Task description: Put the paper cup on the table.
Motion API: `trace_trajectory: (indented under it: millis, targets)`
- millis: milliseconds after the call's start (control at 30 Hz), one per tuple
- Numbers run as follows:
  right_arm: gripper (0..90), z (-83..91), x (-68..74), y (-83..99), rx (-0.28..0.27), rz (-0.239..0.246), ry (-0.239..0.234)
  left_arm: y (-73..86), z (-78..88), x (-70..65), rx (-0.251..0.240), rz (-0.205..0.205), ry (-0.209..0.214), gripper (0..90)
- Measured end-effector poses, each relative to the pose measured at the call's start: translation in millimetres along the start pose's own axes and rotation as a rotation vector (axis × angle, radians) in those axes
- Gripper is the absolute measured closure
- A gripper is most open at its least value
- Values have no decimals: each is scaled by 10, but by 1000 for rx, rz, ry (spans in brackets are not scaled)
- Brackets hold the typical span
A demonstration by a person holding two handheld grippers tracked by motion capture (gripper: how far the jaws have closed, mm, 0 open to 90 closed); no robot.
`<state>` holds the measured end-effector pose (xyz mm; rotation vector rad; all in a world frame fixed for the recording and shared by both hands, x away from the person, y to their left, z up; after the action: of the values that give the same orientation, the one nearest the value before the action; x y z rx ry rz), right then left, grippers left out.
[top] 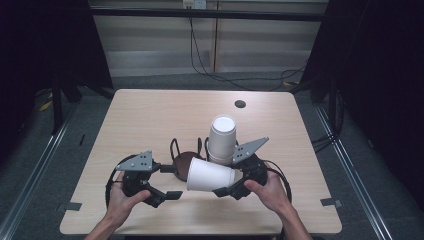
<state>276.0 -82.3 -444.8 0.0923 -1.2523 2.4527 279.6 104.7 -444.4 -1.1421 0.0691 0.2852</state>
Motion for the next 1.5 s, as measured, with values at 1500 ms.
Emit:
trace_trajectory:
  millis: [1500]
  targets:
    - [244,-219,212,-193,-121,64,-107,-132,-123,-83,-137,17,33,0]
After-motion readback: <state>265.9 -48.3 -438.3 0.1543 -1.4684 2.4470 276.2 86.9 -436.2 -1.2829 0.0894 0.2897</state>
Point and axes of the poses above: each handheld gripper's, and its own axes: z roughly backward along the jaws, y roughly out of its underside, x roughly to its left, the point moved 8 cm from there along -z, roughly forward along the jaws, and after that the axes turned 1 degree about y, right-handed, at the moved point
